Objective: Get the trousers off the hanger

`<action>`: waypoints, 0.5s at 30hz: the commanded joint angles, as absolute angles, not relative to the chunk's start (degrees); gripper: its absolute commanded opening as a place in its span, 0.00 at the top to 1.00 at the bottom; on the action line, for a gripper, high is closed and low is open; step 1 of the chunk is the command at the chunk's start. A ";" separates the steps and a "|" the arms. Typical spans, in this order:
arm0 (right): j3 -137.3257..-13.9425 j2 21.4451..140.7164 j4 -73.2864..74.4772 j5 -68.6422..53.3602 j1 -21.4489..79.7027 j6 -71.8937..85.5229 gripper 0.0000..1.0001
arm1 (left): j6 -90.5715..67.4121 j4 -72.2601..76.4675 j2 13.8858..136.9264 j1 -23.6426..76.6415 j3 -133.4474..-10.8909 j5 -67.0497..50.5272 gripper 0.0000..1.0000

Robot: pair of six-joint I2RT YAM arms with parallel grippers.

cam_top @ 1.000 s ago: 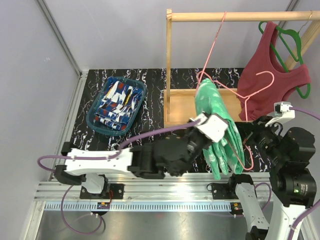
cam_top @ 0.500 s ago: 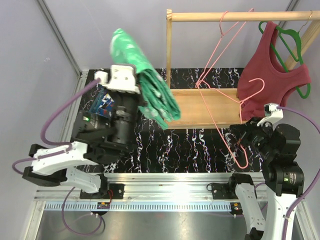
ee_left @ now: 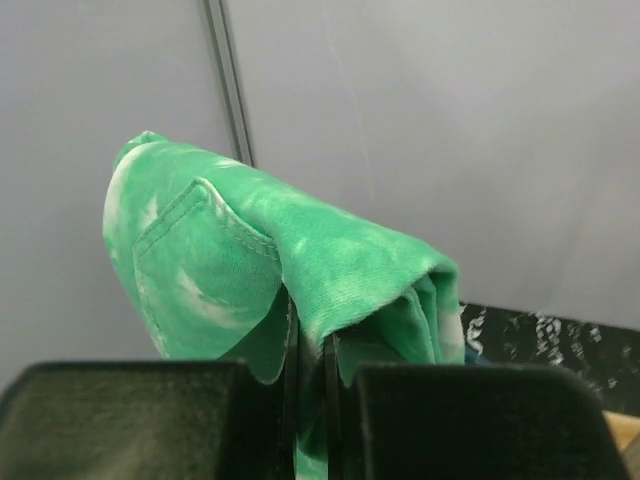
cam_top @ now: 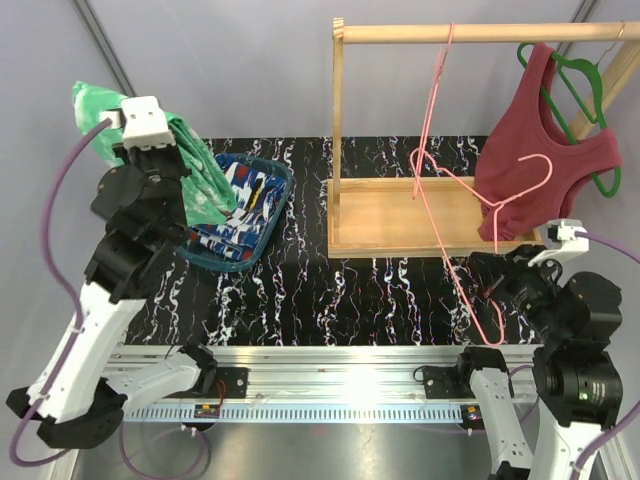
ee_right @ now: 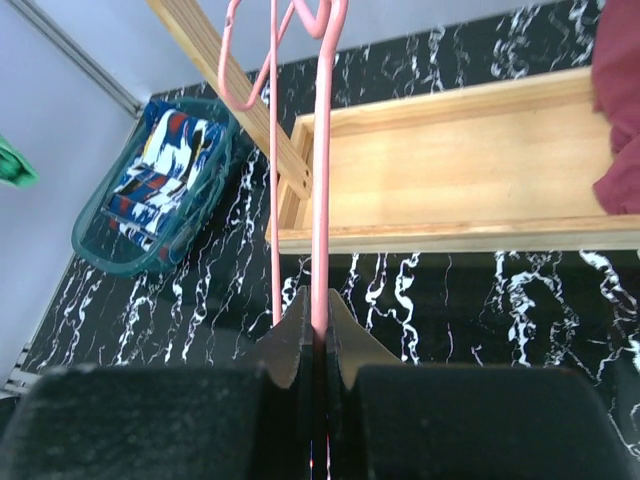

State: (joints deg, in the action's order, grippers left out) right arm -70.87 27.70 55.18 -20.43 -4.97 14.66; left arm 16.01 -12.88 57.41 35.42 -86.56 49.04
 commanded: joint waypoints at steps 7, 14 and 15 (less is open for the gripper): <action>-78.13 22.50 54.31 -18.29 -4.75 15.82 1.00 | 28.27 -0.71 61.08 23.65 -73.57 48.06 1.00; -82.44 21.80 55.64 -6.53 -3.78 14.51 1.00 | 31.55 2.63 57.58 21.18 -65.93 52.99 1.00; -83.05 21.71 55.55 -5.02 -3.52 14.33 1.00 | 31.81 2.81 57.48 21.18 -65.57 53.35 1.00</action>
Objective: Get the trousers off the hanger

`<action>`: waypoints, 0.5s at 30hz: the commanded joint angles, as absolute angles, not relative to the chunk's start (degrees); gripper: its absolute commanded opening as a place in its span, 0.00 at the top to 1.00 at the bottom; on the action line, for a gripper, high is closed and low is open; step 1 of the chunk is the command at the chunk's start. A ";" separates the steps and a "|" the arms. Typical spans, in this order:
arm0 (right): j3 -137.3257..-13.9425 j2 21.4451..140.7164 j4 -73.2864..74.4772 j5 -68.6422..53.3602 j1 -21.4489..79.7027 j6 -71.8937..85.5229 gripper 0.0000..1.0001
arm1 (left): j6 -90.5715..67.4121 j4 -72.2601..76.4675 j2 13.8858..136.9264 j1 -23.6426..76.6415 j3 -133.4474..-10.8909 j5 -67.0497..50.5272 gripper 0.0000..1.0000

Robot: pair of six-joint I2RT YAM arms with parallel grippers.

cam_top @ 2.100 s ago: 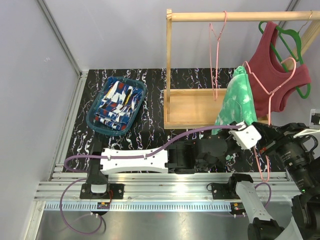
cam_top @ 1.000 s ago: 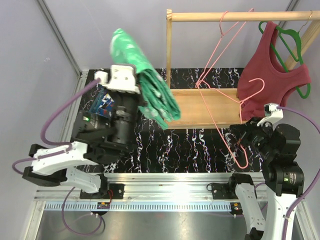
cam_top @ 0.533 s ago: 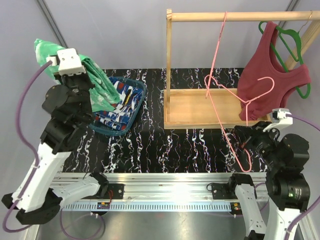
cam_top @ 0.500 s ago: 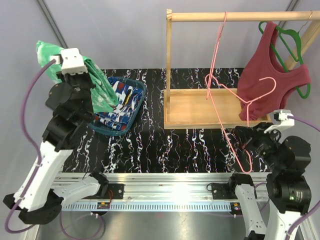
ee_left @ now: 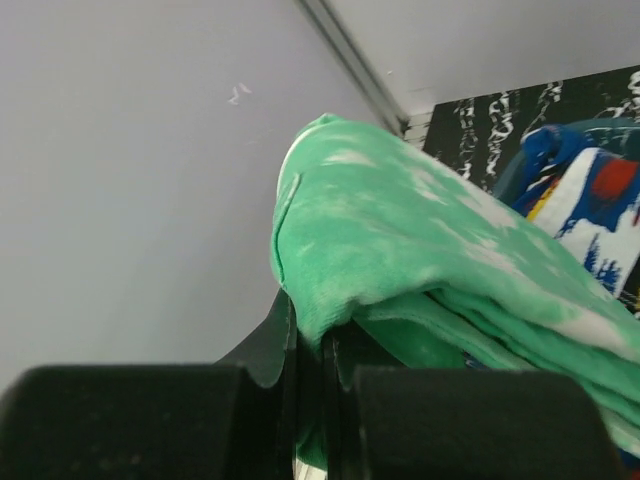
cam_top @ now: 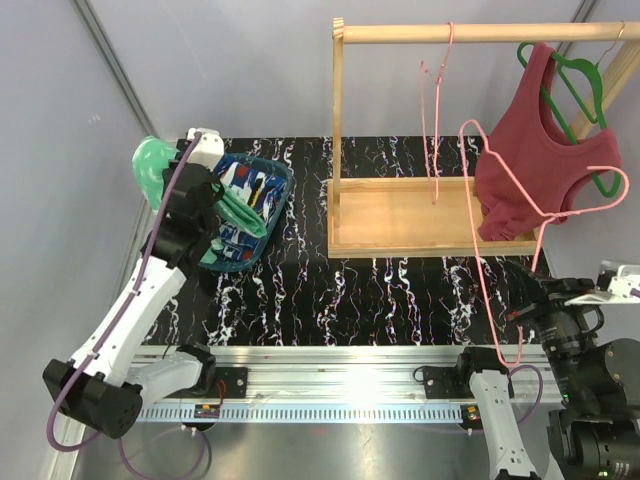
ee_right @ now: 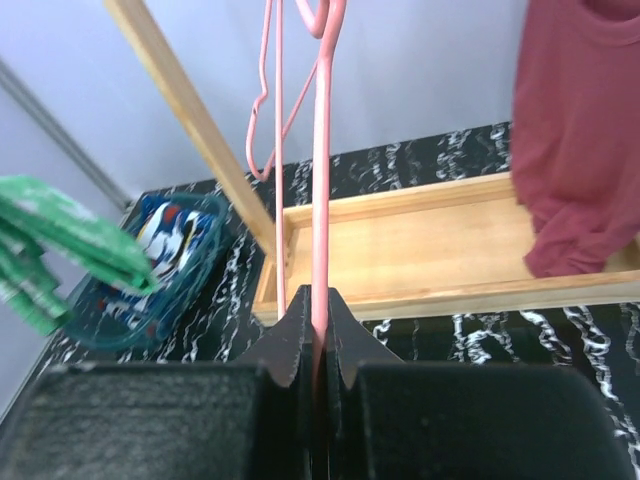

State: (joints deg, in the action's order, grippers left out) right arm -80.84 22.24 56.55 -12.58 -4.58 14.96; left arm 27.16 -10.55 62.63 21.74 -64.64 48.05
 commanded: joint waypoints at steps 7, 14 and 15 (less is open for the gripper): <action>-83.59 20.83 55.55 2.02 -1.23 12.92 1.00 | 41.28 10.51 60.29 21.18 -65.05 60.45 1.00; -82.70 19.78 55.37 3.16 -0.44 12.30 1.00 | 43.50 16.17 71.87 21.27 -63.81 62.23 1.00; -82.79 19.51 55.55 3.08 -0.27 12.22 1.00 | 43.85 17.04 74.07 21.36 -63.98 62.23 1.00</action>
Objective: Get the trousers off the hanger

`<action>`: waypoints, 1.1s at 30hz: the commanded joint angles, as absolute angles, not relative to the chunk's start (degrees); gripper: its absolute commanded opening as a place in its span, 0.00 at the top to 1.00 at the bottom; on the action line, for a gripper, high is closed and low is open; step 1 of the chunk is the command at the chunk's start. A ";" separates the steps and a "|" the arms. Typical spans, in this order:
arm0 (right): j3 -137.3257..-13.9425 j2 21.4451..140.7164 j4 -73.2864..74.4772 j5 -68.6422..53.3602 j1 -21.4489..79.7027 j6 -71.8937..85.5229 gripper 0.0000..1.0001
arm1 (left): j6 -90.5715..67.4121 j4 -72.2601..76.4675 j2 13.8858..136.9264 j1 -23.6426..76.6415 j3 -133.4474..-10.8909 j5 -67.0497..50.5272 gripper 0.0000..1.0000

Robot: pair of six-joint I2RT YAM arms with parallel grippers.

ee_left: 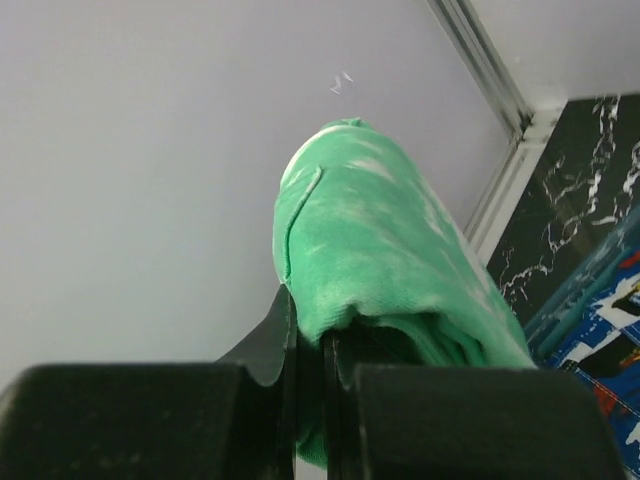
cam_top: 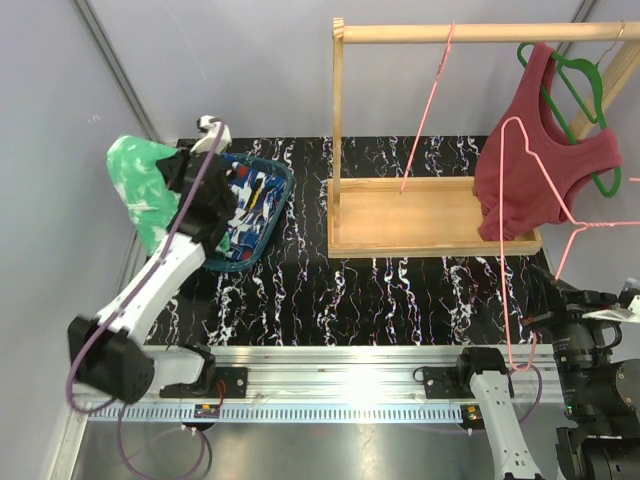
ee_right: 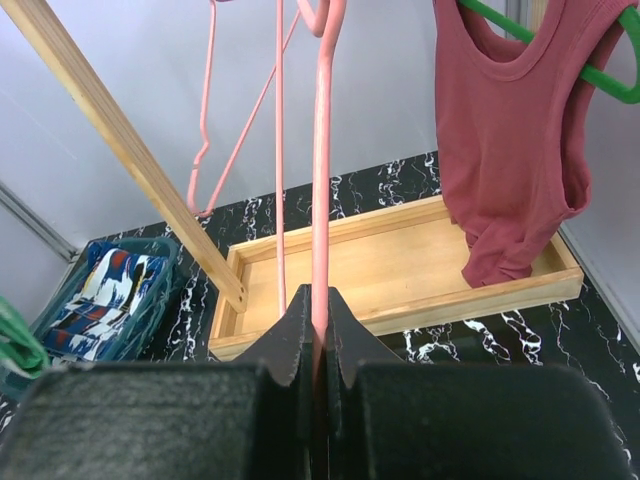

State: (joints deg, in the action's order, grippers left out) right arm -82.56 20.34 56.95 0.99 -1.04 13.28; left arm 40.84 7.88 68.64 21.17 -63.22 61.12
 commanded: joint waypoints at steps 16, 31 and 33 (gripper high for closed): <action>-86.75 19.42 55.99 7.73 2.46 10.64 1.00 | 17.61 -14.38 113.02 24.08 -93.65 53.54 1.00; -82.27 27.33 50.10 11.87 2.55 5.71 1.00 | -5.44 -33.21 116.89 24.61 -103.96 30.34 1.00; -82.88 28.91 50.01 11.17 2.46 5.89 1.00 | -6.85 -34.88 117.95 24.61 -106.16 29.36 1.00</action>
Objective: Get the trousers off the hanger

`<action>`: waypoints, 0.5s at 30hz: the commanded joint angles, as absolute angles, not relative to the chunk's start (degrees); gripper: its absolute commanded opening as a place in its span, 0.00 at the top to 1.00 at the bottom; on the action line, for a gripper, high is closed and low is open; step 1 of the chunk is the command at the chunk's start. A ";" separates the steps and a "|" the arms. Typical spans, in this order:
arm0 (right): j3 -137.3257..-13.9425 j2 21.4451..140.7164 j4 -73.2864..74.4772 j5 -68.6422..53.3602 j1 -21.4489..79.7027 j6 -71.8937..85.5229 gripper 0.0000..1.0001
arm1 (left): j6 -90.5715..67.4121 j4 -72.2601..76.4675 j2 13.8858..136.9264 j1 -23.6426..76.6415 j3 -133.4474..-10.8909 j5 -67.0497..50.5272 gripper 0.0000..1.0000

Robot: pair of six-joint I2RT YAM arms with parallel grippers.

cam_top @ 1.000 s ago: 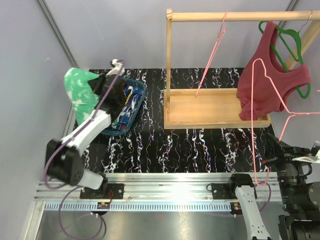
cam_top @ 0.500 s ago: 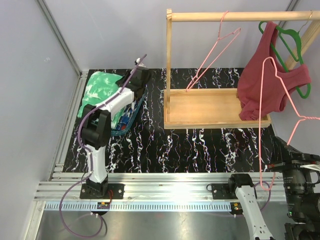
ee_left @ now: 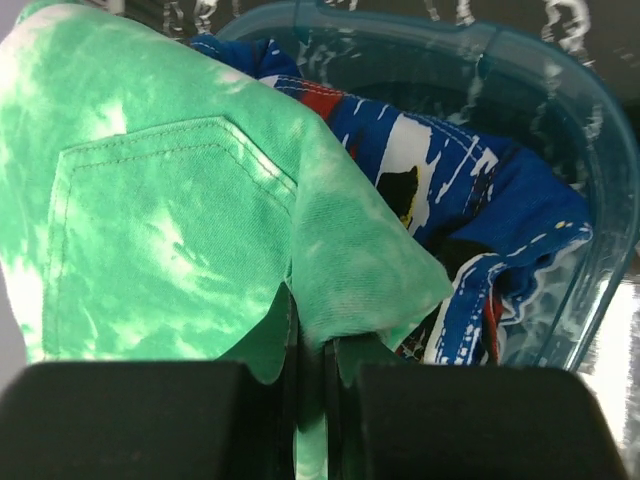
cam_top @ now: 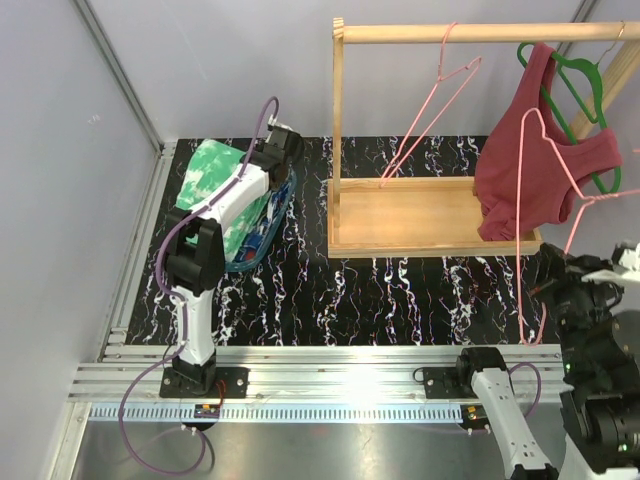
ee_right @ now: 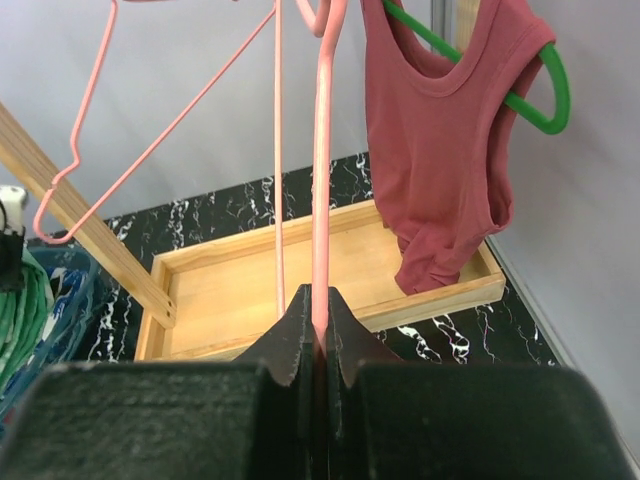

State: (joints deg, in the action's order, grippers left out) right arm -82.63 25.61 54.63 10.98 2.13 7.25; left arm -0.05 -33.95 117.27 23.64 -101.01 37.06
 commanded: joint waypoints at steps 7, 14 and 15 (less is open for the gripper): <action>-83.50 29.97 50.10 9.76 2.46 5.89 1.00 | -9.67 -38.05 116.80 24.61 -109.94 25.83 1.00; -82.36 31.02 49.14 8.97 2.55 6.68 1.00 | -6.95 -39.38 120.84 24.17 -109.35 22.60 0.88; -82.35 31.11 49.04 8.70 2.55 6.68 1.00 | -6.94 -39.64 121.55 23.91 -109.16 21.37 0.82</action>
